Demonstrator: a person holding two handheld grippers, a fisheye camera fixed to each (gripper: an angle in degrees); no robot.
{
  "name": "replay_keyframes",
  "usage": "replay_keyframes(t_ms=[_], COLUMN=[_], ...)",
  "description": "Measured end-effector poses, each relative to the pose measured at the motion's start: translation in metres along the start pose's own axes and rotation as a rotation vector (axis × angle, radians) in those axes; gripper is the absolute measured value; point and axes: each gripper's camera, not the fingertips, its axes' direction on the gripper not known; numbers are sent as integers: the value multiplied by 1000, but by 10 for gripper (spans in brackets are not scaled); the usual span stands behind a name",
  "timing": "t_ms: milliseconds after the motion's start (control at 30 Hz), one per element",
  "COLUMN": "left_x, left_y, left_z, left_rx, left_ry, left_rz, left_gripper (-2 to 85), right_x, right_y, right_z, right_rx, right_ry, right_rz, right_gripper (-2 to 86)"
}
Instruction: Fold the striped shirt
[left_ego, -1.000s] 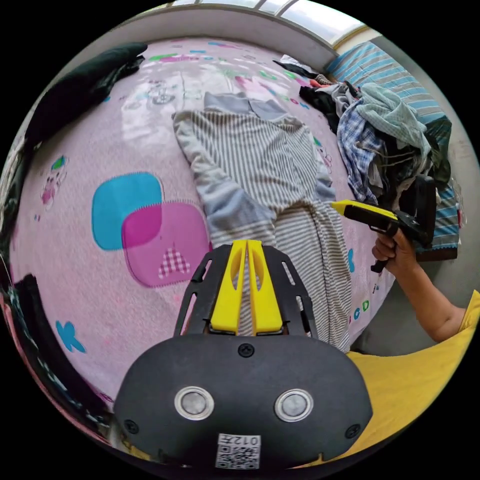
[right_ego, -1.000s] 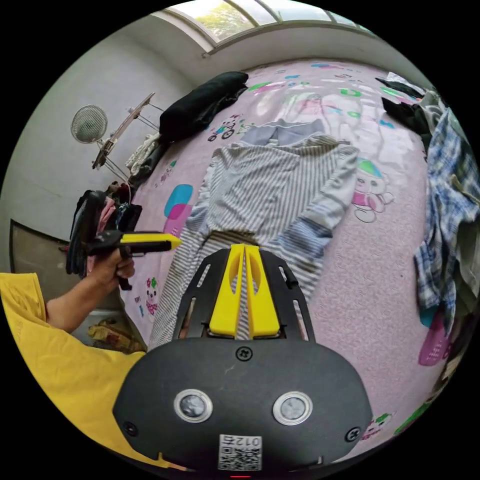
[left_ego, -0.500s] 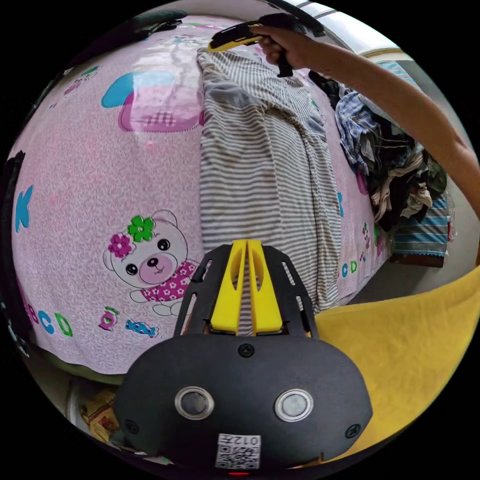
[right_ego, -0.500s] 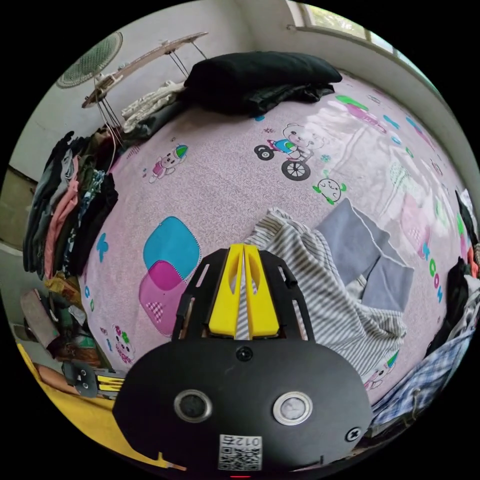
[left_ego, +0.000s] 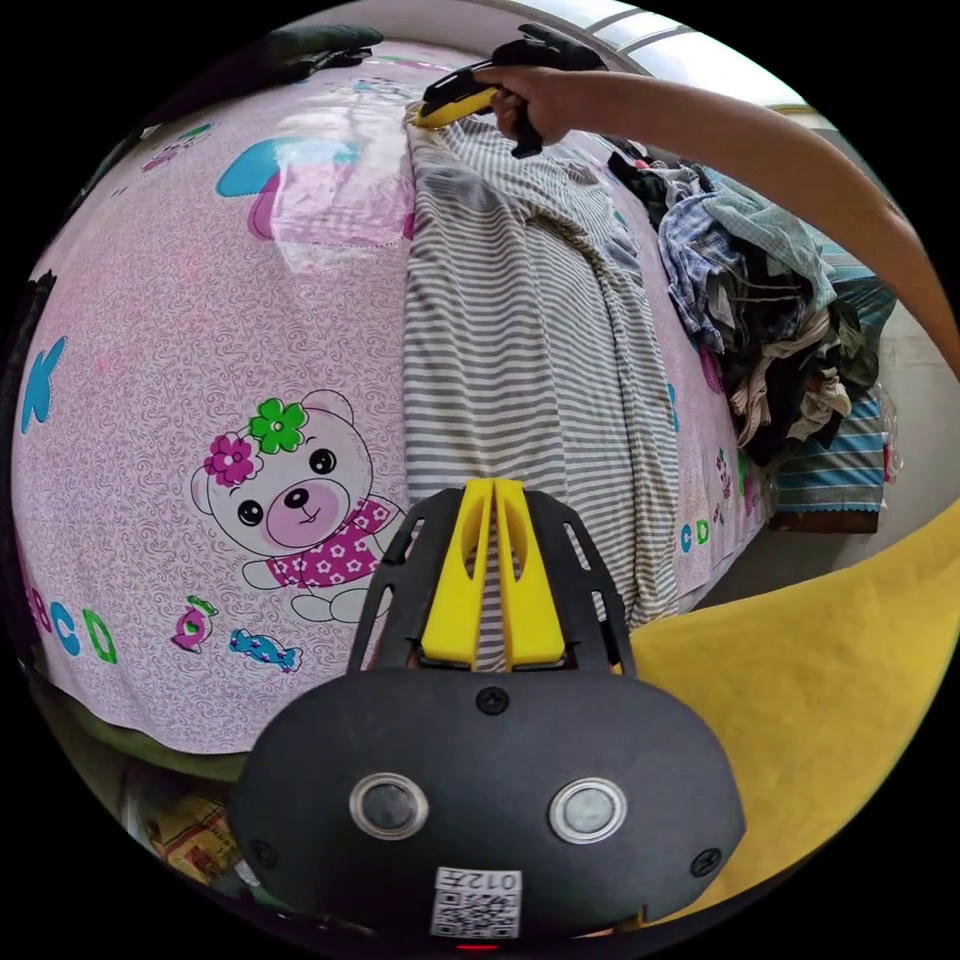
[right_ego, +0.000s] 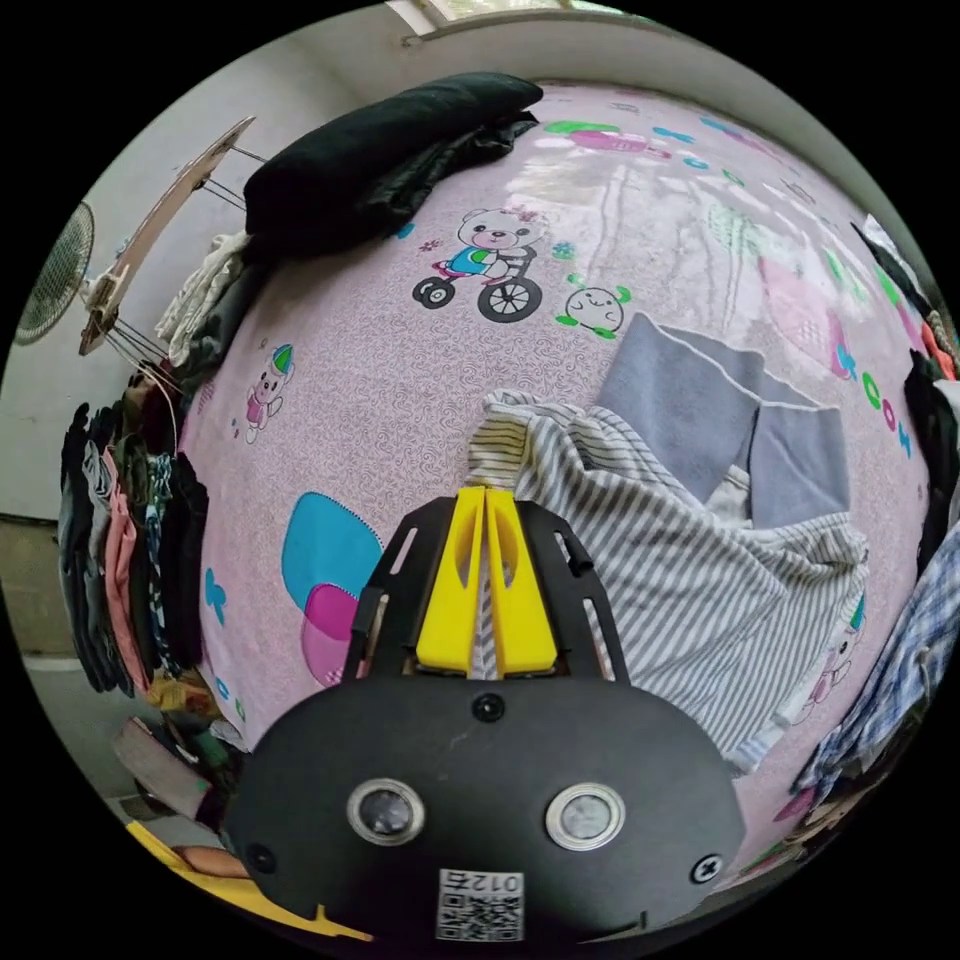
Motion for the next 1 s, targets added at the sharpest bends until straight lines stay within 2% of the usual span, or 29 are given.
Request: replay_keyframes(t_ms=[100, 200, 333, 433, 533, 733, 833, 1000], left_x=[3, 7, 14, 27, 32, 34, 33, 22], left_y=[4, 22, 46, 61, 74, 98, 104, 133], left_z=[-25, -49, -55, -52, -45, -56, -63, -104], left_rx=[19, 58, 27, -4, -14, 58, 63, 127], left_ry=[-8, -22, -9, -24, -28, -2, 26, 29], left_rz=[-8, -22, -36, -30, -69, -123, -155, -191], left_gripper=[4, 4, 4, 4, 4, 4, 5, 6], right_x=[-11, -27, -38, -38, -30, 6, 18, 33], right_y=[28, 73, 114, 120, 125, 138, 153, 212], right_z=[-19, -19, 6, 28, 36, 40, 34, -4], right_rx=[45, -45, -123, -174, -137, -80, -73, -16], right_ry=[-32, -85, -19, 20, 64, -49, -52, -156], right_rz=[-113, -278, -392, -383, -318, -104, -83, -172], right_gripper=[0, 0, 0, 0, -1, -1, -1, 0])
